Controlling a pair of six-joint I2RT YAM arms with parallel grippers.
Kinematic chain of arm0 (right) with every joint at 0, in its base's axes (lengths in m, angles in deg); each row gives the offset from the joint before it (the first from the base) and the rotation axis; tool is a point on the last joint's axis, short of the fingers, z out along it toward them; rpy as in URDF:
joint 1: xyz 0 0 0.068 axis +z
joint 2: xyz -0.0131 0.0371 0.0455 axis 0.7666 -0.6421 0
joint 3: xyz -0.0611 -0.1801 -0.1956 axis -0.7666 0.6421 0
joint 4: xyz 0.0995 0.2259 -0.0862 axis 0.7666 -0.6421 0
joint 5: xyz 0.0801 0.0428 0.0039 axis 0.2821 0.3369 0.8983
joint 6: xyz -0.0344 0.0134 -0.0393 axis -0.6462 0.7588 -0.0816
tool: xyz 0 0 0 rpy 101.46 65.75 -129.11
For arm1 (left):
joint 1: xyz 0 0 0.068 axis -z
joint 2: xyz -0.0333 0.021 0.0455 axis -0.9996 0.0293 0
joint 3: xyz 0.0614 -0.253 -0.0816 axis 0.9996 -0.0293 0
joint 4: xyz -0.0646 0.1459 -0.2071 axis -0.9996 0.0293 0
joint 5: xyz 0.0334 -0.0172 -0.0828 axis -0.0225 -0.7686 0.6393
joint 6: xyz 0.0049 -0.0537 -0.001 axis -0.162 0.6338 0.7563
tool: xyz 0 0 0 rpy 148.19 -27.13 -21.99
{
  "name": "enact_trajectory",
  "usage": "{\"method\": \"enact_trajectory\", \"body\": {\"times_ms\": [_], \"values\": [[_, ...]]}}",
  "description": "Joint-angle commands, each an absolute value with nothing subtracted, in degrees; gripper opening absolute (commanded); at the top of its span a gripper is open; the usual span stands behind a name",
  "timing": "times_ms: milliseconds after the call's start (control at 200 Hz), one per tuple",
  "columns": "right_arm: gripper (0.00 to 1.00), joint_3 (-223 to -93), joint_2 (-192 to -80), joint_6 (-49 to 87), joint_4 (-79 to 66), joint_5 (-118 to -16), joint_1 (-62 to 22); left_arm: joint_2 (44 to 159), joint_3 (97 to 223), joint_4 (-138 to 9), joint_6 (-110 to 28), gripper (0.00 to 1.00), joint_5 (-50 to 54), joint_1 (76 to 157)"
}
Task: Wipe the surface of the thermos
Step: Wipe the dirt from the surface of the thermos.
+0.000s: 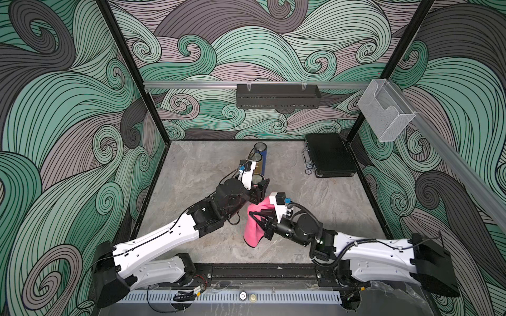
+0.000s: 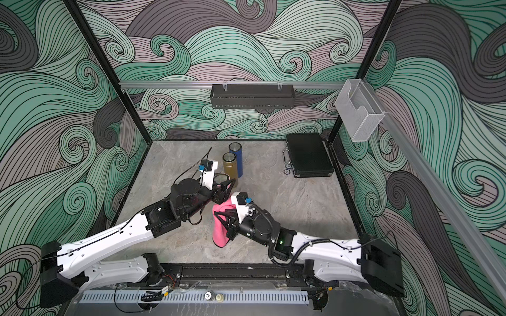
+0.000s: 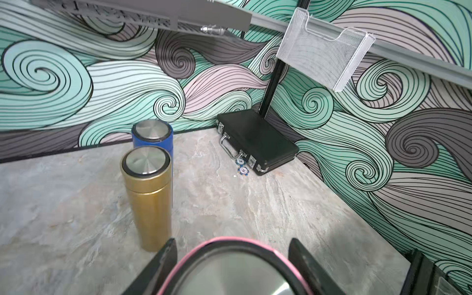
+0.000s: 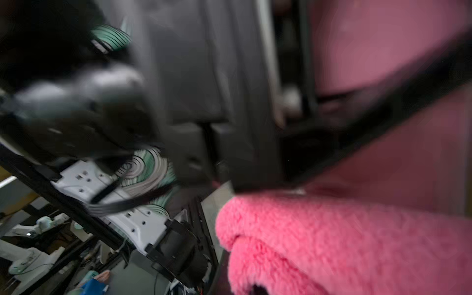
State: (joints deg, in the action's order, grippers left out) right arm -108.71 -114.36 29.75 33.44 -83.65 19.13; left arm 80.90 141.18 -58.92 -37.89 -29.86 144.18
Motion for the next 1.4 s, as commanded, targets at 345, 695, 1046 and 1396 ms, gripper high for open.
{"method": "enact_trajectory", "body": {"times_ms": [345,695,1046,1396], "values": [[0.0,-120.83,-109.8,24.16,26.57,-81.19,19.11,86.19,152.61,-51.65,-30.64,0.0,-50.31,153.12],[0.0,-108.27,-122.39,31.45,41.47,-86.38,19.03,80.57,151.7,-53.7,-30.71,0.0,-57.87,153.38],[0.0,-120.0,-113.63,20.71,33.81,-80.35,21.99,78.91,152.59,-49.58,-25.83,0.0,-58.56,153.0],[0.0,-113.75,-123.71,12.69,47.35,-84.57,21.24,79.11,158.18,-34.8,-10.62,0.0,-65.99,152.2]]}}
